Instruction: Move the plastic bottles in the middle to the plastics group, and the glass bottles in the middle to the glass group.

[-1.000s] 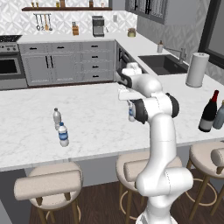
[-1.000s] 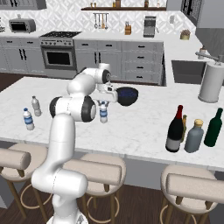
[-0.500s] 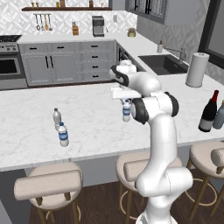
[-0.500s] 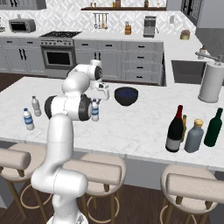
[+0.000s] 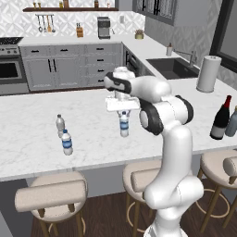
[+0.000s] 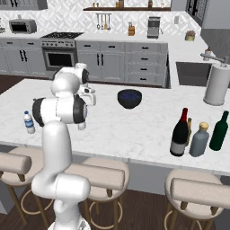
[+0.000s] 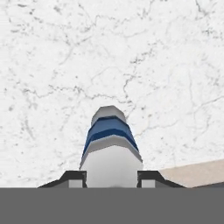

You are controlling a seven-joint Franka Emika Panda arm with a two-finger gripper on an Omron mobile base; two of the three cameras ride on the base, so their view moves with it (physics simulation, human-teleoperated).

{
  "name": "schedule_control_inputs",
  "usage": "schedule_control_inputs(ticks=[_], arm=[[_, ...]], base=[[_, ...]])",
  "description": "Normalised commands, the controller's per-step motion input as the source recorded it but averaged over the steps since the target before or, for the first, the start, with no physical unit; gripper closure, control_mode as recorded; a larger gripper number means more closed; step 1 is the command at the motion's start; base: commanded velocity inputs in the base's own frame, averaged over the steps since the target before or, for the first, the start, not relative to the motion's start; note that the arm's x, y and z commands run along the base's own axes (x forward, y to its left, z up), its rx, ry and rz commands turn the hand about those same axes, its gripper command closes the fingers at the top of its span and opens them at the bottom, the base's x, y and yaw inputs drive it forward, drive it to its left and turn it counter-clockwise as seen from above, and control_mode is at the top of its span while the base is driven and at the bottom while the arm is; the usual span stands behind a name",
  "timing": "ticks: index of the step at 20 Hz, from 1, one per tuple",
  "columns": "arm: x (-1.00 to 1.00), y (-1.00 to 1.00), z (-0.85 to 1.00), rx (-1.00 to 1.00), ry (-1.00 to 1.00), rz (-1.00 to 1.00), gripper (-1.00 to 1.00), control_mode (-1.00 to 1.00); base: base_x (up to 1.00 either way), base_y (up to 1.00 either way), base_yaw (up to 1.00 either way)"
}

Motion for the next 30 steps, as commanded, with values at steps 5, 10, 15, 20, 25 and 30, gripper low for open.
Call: schedule_control_inputs(ticks=[5,10,15,20,25,30], arm=[[-0.39,0.55,0.14,0.05,0.00,0.04,1.00,-1.00],[-0.18,0.62,0.15,0.03,-0.02,0.06,1.00,-1.00],[-0.02,0.75,0.02,0.00,-0.01,0.06,1.00,-1.00],[0.00,0.67,0.00,0.00,0.04,0.02,1.00,-1.00],[0.00,0.44,0.00,0.00,0.06,0.02,1.00,-1.00],[0.00,0.21,-0.04,0.00,0.05,0.01,1.00,-1.00]], base=[[0.00,0.00,0.00],[0.00,0.00,0.00],[0.00,0.00,0.00],[0.00,0.00,0.00],[0.00,0.00,0.00],[0.00,0.00,0.00]])
